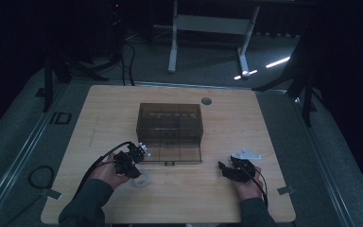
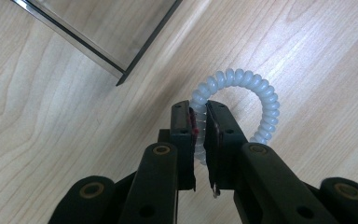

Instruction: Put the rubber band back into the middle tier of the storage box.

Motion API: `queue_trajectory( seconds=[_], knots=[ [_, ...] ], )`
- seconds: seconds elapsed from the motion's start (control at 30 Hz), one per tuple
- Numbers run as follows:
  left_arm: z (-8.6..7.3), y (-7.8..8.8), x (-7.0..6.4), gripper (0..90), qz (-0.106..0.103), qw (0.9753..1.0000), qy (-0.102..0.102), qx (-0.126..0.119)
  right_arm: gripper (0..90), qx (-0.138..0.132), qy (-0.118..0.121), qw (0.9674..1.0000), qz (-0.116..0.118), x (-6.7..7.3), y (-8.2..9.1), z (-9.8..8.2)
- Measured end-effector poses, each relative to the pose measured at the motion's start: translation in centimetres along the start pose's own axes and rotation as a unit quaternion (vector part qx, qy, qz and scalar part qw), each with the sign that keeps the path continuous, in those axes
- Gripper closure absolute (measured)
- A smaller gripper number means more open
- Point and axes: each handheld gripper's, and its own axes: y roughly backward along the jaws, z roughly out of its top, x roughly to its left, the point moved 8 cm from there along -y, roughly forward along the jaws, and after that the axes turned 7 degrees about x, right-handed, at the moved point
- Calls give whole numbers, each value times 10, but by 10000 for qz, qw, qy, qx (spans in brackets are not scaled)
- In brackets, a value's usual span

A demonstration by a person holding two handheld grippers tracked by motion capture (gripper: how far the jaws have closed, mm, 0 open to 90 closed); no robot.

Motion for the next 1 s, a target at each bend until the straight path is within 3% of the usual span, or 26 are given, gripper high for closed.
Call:
queue_trajectory(
  seconds=[1.0],
  knots=[
    [5,23,15,820,82,9995,75,-294,386,-1,3,10000,-1,0,0,0]
  ],
)
